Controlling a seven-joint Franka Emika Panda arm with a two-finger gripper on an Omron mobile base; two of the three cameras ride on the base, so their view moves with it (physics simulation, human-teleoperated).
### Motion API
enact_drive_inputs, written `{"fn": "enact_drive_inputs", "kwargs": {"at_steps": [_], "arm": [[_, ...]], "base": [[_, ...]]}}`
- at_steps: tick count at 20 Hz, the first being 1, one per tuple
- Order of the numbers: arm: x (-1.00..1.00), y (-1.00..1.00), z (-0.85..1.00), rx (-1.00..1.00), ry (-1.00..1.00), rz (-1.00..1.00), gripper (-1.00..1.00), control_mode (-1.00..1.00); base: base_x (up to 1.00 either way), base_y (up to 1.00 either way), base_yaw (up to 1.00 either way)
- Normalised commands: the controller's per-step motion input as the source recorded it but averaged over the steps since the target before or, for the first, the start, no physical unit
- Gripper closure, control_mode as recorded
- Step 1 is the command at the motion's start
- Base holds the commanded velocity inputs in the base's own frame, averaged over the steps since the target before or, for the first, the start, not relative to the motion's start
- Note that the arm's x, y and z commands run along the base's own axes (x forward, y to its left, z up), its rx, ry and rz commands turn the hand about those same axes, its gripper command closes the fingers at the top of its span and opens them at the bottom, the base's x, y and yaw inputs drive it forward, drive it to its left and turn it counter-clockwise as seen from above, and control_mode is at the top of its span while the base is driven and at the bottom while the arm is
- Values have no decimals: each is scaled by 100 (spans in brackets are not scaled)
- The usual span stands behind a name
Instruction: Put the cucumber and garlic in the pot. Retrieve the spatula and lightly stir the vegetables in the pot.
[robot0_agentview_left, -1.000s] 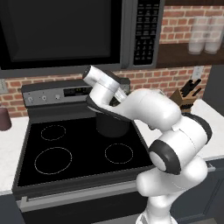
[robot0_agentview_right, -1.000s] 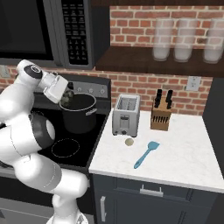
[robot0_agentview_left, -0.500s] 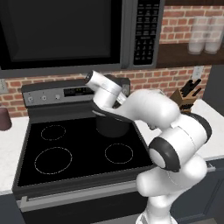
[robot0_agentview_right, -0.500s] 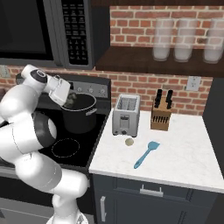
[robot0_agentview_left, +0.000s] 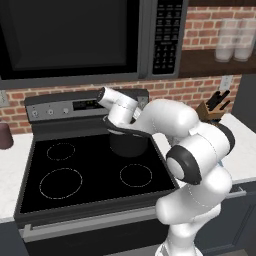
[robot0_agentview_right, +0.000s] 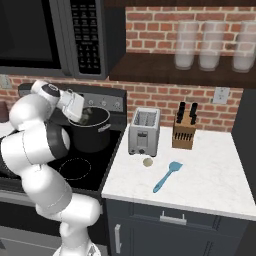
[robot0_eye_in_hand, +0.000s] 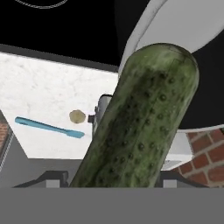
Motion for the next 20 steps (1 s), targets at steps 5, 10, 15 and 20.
{"fn": "enact_drive_inputs", "kwargs": {"at_steps": [5, 10, 15, 20], "arm": [[26, 0, -21, -5, 0, 0, 100, -100], [20, 0, -13, -6, 0, 0, 100, -100], [5, 0, 0, -7, 0, 0, 100, -100], [0, 0, 0, -6, 0, 0, -100, -100]], "base": [[0, 0, 0], [0, 0, 0], [0, 0, 0], [0, 0, 0]]}}
